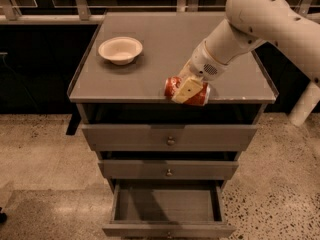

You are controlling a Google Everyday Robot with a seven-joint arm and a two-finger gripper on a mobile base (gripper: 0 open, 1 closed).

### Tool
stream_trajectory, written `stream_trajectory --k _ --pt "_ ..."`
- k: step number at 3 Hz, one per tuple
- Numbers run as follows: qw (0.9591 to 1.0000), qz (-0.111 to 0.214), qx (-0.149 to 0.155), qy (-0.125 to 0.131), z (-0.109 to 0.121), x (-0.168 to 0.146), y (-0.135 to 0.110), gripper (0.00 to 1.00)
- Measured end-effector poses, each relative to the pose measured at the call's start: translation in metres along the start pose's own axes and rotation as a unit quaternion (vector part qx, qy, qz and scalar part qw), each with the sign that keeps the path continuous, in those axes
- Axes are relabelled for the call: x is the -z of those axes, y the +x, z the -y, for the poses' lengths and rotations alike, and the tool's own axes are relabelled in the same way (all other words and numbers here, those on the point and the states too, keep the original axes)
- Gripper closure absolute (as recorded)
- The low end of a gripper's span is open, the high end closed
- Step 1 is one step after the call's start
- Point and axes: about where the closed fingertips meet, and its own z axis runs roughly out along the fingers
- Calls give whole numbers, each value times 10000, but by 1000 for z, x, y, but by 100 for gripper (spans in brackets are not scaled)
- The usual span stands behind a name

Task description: Place coke can into bottom drawer

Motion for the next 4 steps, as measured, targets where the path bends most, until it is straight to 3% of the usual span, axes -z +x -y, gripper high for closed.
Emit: stream_trajectory --k 1,2,3,4 --pt "10000 0 0 0 0 0 0 74" --pt "9997 89 224 -50 -1 8 -16 97" --pt "9986 290 310 320 -24 43 -32 100" --pt "9933 667 85 943 -74 83 -41 100"
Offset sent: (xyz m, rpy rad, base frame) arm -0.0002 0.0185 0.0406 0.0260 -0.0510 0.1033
